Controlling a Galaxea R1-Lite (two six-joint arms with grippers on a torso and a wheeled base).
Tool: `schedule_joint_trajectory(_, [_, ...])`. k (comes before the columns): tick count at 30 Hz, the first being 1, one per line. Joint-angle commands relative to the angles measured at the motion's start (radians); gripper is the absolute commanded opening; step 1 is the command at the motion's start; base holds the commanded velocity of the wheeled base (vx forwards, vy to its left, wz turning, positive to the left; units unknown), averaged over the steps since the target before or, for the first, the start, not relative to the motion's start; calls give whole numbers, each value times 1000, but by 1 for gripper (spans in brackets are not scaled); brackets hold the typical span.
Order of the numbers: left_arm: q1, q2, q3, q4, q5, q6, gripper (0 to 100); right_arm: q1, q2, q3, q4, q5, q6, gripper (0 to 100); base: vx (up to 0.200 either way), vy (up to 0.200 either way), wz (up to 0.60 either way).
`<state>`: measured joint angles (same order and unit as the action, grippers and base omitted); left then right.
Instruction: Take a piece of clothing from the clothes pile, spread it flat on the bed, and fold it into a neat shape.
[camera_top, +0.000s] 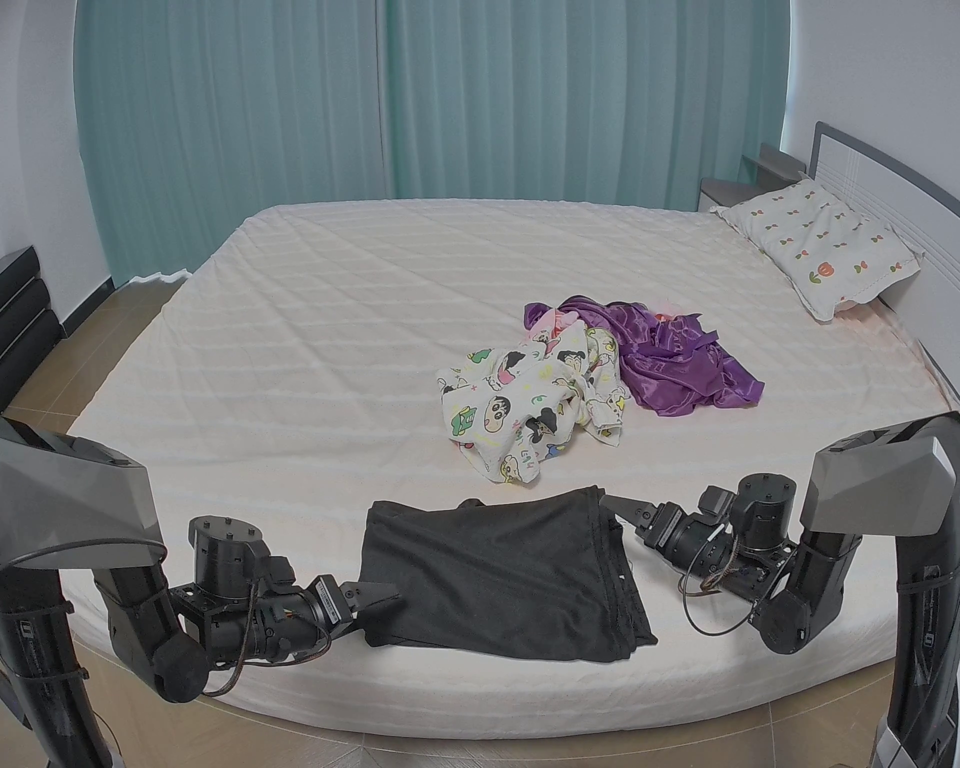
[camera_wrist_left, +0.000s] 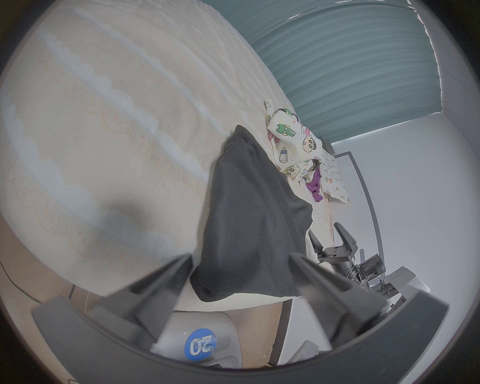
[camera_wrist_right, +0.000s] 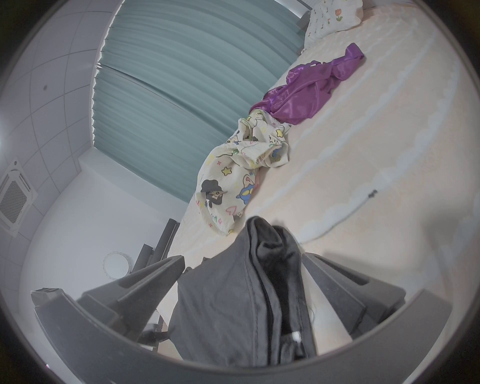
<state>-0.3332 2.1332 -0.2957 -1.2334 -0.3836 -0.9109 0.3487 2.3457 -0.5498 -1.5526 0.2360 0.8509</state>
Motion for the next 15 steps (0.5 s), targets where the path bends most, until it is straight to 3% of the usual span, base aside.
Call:
schedule_joint_trajectory(1, [-12, 39, -8, 0, 2, 0, 0, 1, 63, -84, -3, -1, -1, 100, 0, 0, 0])
schedule_joint_trajectory(15, [-20, 34, 23, -11, 5, 0, 0, 21, 207, -295, 34, -6, -73, 100, 0, 0, 0])
